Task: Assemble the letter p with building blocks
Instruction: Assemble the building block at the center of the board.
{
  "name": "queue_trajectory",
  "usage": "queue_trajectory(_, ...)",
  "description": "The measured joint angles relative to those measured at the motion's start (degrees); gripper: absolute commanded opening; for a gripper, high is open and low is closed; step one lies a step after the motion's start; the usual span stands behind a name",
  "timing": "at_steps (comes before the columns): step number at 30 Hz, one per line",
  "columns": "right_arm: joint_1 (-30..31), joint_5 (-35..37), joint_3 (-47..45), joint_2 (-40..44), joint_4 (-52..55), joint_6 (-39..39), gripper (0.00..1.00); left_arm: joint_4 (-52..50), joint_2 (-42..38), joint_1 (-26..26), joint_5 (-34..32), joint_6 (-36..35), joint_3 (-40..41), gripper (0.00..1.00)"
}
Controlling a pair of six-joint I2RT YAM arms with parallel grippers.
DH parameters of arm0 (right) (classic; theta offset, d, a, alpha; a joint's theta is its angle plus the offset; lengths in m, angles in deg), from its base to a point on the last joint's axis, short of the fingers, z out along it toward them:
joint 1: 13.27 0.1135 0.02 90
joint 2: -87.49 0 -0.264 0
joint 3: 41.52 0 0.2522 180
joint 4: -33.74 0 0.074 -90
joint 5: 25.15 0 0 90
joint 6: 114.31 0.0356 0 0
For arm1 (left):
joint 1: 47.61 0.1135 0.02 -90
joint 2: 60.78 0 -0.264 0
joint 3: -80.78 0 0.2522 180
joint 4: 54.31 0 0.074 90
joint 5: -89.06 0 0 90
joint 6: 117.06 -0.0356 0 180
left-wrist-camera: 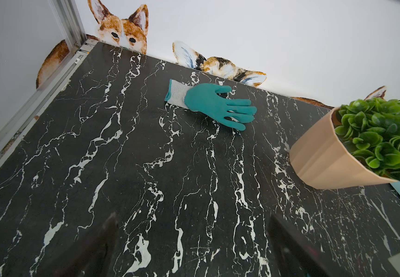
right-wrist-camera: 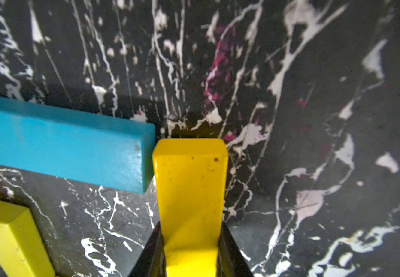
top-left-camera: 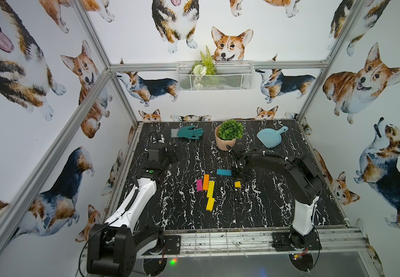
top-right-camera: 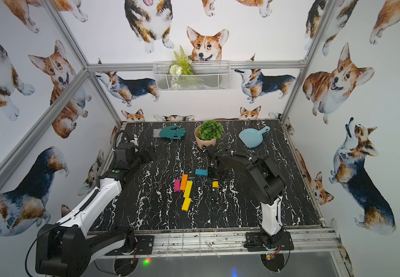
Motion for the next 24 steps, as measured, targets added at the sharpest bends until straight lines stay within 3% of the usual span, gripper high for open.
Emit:
queue_trajectory(8, 0.0, 0.76, 2.67, -1.88, 2.32, -1.2, 0.34, -0.02, 0.04, 0.0, 0.0, 0.0, 0.0, 1.0)
queue_trajectory(15, 0.39, 0.42, 4.24, -2.82, 3.06, -2.51, 0.51, -0.02, 0.04, 0.0, -0.02, 0.0, 0.0, 1.0)
queue_trajectory(24, 1.95, 1.62, 3.89, -2.25, 2.47, -2.69, 0.45, -0.11, 0.02, 0.0, -0.02, 0.0, -0.07, 1.0)
